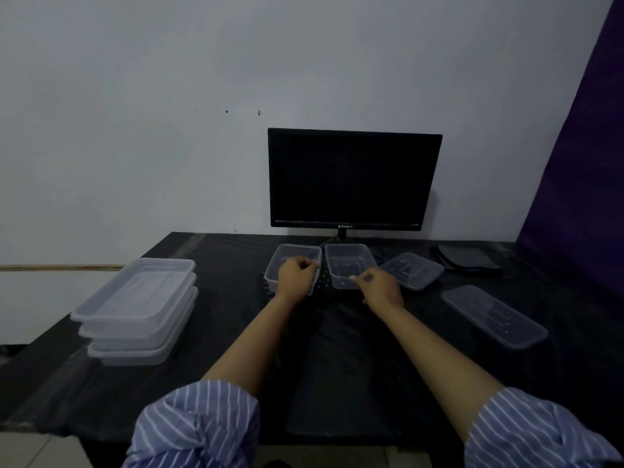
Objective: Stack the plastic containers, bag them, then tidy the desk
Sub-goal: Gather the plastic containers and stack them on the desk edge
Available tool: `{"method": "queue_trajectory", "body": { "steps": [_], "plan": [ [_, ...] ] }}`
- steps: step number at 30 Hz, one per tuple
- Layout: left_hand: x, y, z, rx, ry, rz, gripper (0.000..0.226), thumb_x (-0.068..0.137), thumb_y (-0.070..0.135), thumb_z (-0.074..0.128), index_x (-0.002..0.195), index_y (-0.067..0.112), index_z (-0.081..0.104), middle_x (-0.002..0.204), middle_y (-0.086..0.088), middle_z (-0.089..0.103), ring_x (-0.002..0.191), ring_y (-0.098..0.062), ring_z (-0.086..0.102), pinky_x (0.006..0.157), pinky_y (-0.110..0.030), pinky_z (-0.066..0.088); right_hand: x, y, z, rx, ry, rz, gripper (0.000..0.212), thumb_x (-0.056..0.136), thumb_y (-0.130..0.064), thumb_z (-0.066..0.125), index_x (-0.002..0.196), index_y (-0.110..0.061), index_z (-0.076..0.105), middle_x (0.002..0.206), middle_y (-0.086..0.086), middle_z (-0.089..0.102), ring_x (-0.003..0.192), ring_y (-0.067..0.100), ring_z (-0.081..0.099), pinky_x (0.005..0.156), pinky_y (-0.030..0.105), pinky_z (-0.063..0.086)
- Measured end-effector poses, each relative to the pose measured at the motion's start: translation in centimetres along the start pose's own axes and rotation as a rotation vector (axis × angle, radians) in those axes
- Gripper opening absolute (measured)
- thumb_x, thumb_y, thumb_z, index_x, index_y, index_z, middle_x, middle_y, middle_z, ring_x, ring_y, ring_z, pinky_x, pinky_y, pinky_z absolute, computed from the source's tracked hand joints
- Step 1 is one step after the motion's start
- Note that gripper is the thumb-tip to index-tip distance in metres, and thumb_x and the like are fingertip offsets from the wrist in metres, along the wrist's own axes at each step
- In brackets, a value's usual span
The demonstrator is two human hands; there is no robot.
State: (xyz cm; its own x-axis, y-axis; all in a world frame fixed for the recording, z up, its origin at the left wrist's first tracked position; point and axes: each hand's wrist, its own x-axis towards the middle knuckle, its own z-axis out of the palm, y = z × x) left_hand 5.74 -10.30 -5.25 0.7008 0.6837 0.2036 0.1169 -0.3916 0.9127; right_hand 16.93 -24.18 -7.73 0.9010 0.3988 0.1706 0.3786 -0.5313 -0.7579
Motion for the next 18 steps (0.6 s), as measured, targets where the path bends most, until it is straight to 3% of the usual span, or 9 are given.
{"method": "queue_trajectory", "body": {
  "steps": [3, 6, 8, 10, 13, 16, 18],
  "plan": [
    [0.7, 0.4, 1.2, -0.163, -0.090, -0.113, 0.027, 0.098, 0.011, 0.046, 0.075, 0.003, 0.059, 0.072, -0.007, 0.060, 0.063, -0.016, 0.058, 0.054, -0.022, 0.049, 0.0, 0.0, -0.9, 0.020, 0.095, -0.054, 0.035, 0.089, -0.048, 0.061, 0.097, -0.015, 0.068, 0.100, 0.004, 0.069, 0.089, 0.023, 0.064, 0.076, 0.036, 0.054],
    [0.9, 1.6, 2.9, -0.302, -0.182, -0.260, 0.037, 0.102, 0.025, 0.040, 0.104, -0.005, 0.059, 0.073, -0.010, 0.064, 0.061, -0.019, 0.063, 0.051, -0.023, 0.054, -0.3, -0.1, -2.5, 0.093, 0.161, -0.116, 0.034, 0.089, -0.049, 0.061, 0.095, -0.015, 0.065, 0.090, -0.001, 0.066, 0.083, 0.021, 0.063, 0.070, 0.036, 0.050],
    [1.2, 2.2, 4.0, -0.320, -0.199, -0.206, 0.044, 0.100, 0.024, 0.048, 0.131, -0.006, 0.046, 0.078, -0.018, 0.069, 0.067, -0.025, 0.068, 0.064, -0.032, 0.059, -0.4, -0.1, -3.4, 0.180, 0.162, -0.163, 0.032, 0.088, -0.048, 0.063, 0.090, -0.016, 0.064, 0.083, -0.002, 0.066, 0.074, 0.019, 0.065, 0.067, 0.035, 0.052],
    [1.0, 2.9, 5.3, -0.398, -0.246, -0.179, 0.054, 0.097, 0.024, 0.054, 0.144, 0.005, 0.034, 0.106, -0.029, 0.064, 0.085, -0.034, 0.066, 0.081, -0.045, 0.057, -0.6, 0.3, -4.4, 0.226, 0.153, -0.199, 0.028, 0.087, -0.046, 0.066, 0.087, -0.018, 0.064, 0.078, -0.003, 0.066, 0.067, 0.016, 0.066, 0.062, 0.029, 0.053],
    [1.0, 3.8, 6.9, -0.632, -0.308, -0.287, 0.054, 0.098, 0.047, 0.044, 0.133, 0.006, 0.044, 0.121, -0.021, 0.053, 0.092, -0.028, 0.060, 0.076, -0.037, 0.056, -1.2, 0.9, -5.7, 0.243, 0.122, -0.241, 0.024, 0.087, -0.043, 0.067, 0.089, -0.019, 0.065, 0.076, -0.002, 0.066, 0.055, 0.008, 0.063, 0.052, 0.016, 0.047],
    [1.0, 3.5, 8.5, -0.738, -0.338, -0.320, 0.053, 0.099, 0.037, 0.047, 0.137, 0.001, 0.039, 0.126, -0.025, 0.054, 0.100, -0.033, 0.062, 0.075, -0.034, 0.058, -1.8, 2.0, -6.9, 0.223, 0.059, -0.257, 0.025, 0.087, -0.043, 0.066, 0.092, -0.019, 0.066, 0.079, 0.003, 0.068, 0.051, 0.011, 0.063, 0.049, 0.022, 0.048],
    [0.6, 3.3, 9.5, -0.807, -0.313, -0.334, 0.045, 0.100, 0.028, 0.046, 0.132, -0.003, 0.043, 0.114, -0.024, 0.059, 0.095, -0.032, 0.064, 0.079, -0.035, 0.057, -2.0, 3.1, -7.8, 0.219, 0.042, -0.243, 0.025, 0.088, -0.047, 0.063, 0.096, -0.024, 0.066, 0.080, 0.001, 0.069, 0.051, 0.016, 0.063, 0.049, 0.028, 0.050]
  ]
}}
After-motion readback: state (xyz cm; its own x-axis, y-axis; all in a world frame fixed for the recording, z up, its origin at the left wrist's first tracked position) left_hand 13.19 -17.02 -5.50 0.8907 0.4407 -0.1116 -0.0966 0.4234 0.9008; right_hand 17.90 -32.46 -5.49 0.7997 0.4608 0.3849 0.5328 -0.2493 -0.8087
